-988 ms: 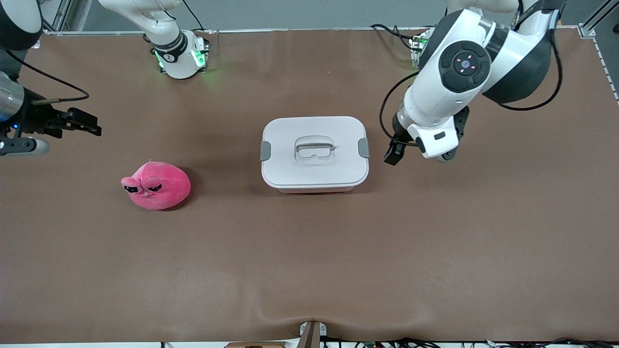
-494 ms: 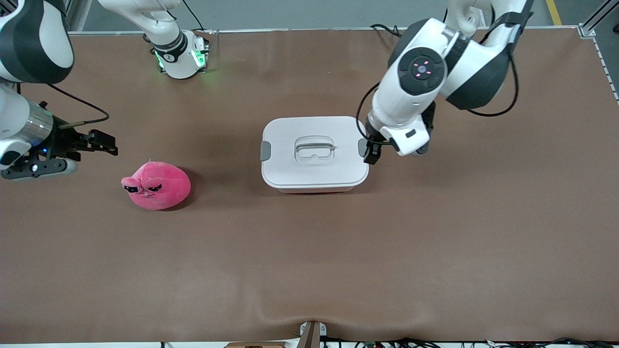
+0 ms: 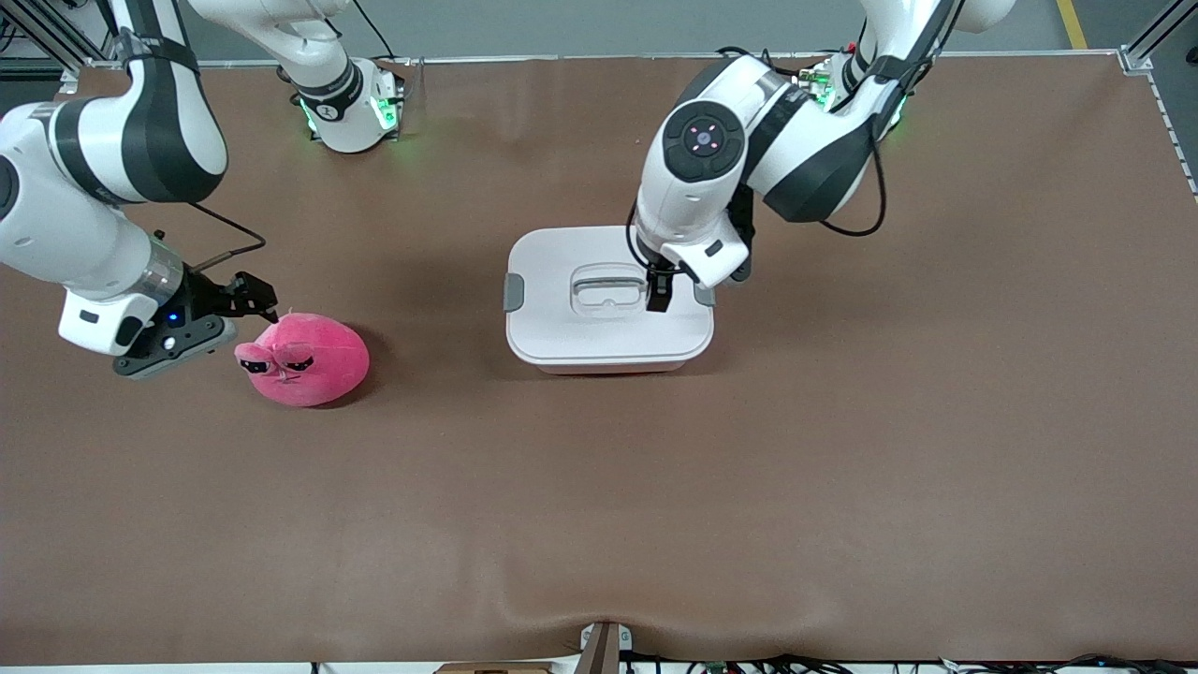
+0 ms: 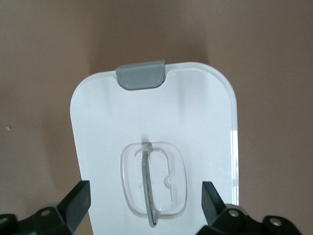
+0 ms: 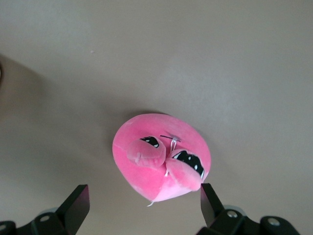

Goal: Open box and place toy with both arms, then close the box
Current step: 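Grasp the lid handle with the left gripper while the right gripper grasps the plush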

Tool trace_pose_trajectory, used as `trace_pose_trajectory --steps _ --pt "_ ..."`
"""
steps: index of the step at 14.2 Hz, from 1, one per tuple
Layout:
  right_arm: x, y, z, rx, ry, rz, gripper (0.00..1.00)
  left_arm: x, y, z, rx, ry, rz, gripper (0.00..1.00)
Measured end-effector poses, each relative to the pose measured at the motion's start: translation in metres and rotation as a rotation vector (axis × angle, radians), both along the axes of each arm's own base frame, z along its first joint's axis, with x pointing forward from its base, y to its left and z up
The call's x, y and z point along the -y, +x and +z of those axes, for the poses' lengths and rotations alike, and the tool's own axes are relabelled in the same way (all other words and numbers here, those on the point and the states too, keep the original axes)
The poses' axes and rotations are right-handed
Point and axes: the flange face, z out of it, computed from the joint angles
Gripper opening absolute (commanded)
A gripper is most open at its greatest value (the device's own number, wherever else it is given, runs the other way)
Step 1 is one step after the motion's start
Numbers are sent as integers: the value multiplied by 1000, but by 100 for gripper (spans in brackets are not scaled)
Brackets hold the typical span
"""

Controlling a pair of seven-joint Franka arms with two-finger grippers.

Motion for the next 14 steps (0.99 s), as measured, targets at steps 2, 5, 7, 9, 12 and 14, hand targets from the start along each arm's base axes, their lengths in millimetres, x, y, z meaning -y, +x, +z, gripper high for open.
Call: trace_pose_trajectory --steps 2,5,7,9,12,14 --pt "4 -1 -12 22 -1 76 100 15 -5 -12 5 -3 34 100" --pt "3 -5 -36 47 -3 139 100 34 -16 -33 17 17 52 100" --pt "1 -8 -48 39 -3 147 100 50 -28 -49 43 59 59 100" --pt "1 -8 -56 23 -3 148 100 62 -37 -61 60 79 72 100" --pt "-3 -8 -67 5 -3 116 100 64 -38 -70 56 87 70 100" --pt "-16 -9 -68 1 -4 79 100 66 -40 -76 49 94 66 100"
